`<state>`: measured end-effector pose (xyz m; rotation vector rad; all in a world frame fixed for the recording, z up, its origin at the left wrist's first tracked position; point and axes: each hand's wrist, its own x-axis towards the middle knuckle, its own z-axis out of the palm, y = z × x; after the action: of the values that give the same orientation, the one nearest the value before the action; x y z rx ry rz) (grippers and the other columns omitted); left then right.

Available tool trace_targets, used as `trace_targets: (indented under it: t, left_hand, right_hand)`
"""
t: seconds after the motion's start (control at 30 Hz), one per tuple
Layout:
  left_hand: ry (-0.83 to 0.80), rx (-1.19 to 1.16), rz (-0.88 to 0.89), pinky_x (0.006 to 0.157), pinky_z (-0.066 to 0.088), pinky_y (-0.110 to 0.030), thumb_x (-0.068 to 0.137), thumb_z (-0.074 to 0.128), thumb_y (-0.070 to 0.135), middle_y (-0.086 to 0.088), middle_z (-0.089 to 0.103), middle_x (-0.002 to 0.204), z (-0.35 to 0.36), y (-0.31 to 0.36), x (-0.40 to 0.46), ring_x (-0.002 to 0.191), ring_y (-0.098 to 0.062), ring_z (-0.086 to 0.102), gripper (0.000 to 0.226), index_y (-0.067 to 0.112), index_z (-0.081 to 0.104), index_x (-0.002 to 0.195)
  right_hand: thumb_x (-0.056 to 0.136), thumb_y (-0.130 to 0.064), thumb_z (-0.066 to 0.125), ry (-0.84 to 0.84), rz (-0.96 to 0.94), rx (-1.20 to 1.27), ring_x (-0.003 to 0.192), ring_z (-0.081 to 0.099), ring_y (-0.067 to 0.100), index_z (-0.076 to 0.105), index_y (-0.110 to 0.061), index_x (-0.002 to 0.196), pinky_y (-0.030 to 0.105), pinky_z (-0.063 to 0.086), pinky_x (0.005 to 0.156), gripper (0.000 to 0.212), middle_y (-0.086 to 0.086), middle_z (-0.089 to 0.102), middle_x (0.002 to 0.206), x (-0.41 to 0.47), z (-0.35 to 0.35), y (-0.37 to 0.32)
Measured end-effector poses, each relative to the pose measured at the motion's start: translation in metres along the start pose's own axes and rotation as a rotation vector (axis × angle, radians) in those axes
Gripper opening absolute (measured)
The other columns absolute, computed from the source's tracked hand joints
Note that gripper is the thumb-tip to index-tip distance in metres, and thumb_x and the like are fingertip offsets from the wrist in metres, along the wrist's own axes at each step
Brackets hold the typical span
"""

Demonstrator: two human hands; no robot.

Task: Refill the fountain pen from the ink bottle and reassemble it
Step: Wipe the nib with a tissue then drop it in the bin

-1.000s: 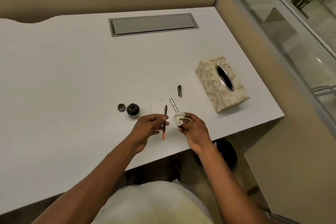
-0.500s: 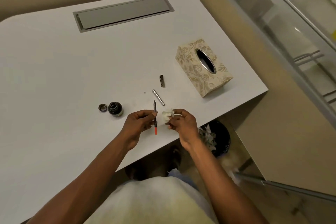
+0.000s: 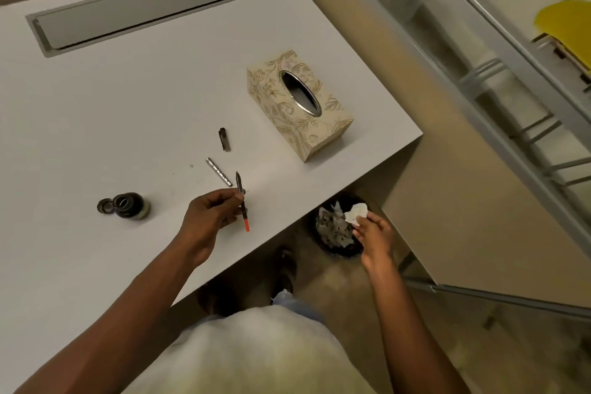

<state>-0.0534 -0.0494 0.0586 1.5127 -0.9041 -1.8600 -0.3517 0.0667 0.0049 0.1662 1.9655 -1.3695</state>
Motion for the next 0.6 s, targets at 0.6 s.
trace_targets:
  t: [0.6]
  left_hand:
    - [0.036, 0.023, -0.019, 0.086, 0.054, -0.035, 0.092, 0.068, 0.008, -0.005, 0.077, 0.098, 0.059, 0.007, 0.013, 0.091, -0.022, 0.073, 0.013, 0.014, 0.076, 0.099]
  right_hand:
    - [0.094, -0.004, 0.065, 0.203, 0.076, -0.108, 0.084, 0.074, 0.024, 0.071, -0.005, 0.109, 0.031, 0.059, 0.075, 0.016, 0.009, 0.072, 0.084, 0.086, -0.024, 0.003]
